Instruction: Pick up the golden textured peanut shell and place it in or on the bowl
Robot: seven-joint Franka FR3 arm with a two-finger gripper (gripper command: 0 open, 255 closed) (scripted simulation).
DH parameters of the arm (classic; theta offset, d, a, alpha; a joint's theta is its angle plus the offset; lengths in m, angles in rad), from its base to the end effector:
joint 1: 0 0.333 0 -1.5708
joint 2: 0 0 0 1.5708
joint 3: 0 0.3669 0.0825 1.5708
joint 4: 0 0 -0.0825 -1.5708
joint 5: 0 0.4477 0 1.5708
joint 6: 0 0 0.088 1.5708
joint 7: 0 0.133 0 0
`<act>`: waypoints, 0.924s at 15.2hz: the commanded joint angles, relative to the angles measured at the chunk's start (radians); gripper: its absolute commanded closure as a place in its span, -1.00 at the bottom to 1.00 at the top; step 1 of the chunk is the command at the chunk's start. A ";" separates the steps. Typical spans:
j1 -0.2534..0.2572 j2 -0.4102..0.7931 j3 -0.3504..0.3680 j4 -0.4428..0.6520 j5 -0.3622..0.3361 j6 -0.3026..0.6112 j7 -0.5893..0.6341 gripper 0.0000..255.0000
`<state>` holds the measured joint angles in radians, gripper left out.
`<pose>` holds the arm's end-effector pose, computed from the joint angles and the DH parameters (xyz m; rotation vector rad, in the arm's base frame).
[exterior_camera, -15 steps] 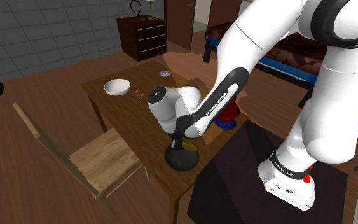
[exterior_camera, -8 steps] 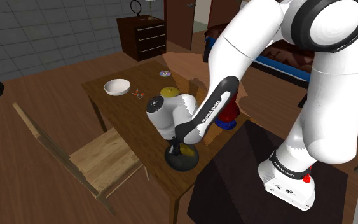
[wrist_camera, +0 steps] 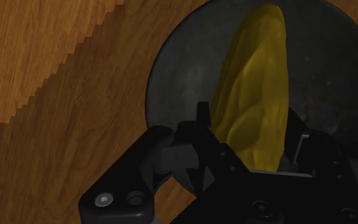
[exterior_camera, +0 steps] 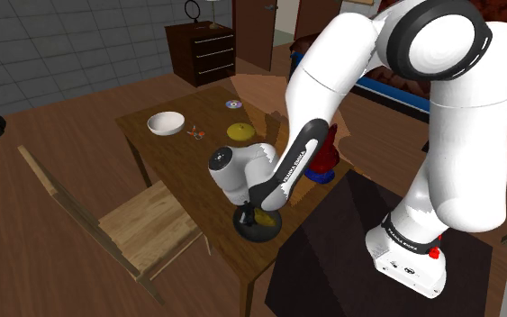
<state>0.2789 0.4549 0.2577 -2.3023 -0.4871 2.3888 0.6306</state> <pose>0.4464 0.2669 0.0945 2.7901 0.4421 -0.2660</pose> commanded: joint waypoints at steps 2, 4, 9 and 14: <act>0.001 0.003 -0.001 0.001 -0.002 0.002 0.002 1.00; 0.001 0.003 -0.001 0.001 -0.002 0.002 0.002 1.00; 0.001 0.003 -0.001 0.001 -0.002 0.002 0.002 -1.00; -0.006 -0.069 0.037 0.020 0.059 -0.083 -0.037 -1.00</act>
<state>0.2727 0.4088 0.2823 -2.2852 -0.4472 2.3310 0.6017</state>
